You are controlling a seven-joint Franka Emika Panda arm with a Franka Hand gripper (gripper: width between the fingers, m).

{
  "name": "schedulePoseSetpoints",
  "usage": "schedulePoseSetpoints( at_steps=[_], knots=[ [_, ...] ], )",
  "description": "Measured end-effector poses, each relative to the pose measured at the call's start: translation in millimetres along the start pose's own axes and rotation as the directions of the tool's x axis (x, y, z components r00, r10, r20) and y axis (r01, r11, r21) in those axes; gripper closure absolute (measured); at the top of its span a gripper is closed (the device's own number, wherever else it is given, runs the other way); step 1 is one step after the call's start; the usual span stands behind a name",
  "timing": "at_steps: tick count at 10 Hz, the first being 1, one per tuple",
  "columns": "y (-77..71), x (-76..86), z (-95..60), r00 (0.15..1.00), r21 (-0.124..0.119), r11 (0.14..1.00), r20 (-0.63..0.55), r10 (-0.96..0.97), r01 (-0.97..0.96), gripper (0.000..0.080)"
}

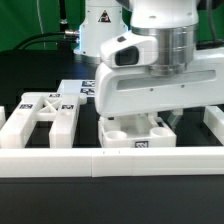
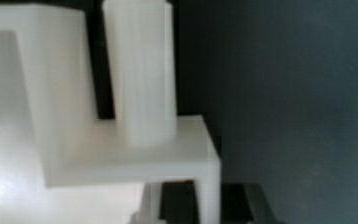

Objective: Assemble chair

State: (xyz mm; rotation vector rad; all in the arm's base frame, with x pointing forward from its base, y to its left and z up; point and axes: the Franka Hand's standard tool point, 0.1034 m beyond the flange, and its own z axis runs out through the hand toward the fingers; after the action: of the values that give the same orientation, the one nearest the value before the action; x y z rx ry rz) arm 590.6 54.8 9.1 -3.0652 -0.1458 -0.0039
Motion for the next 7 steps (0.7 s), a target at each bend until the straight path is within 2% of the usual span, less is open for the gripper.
schedulePoseSetpoints(
  at_steps=[3, 7],
  knots=[
    [-31.2, 16.3, 2.0, 1.0, 0.003, 1.0, -0.012, -0.028, 0.028, 0.0768],
    [-54.4, 20.5, 4.2, 0.999, 0.004, 0.999, -0.016, -0.037, 0.037, 0.0768]
  ],
)
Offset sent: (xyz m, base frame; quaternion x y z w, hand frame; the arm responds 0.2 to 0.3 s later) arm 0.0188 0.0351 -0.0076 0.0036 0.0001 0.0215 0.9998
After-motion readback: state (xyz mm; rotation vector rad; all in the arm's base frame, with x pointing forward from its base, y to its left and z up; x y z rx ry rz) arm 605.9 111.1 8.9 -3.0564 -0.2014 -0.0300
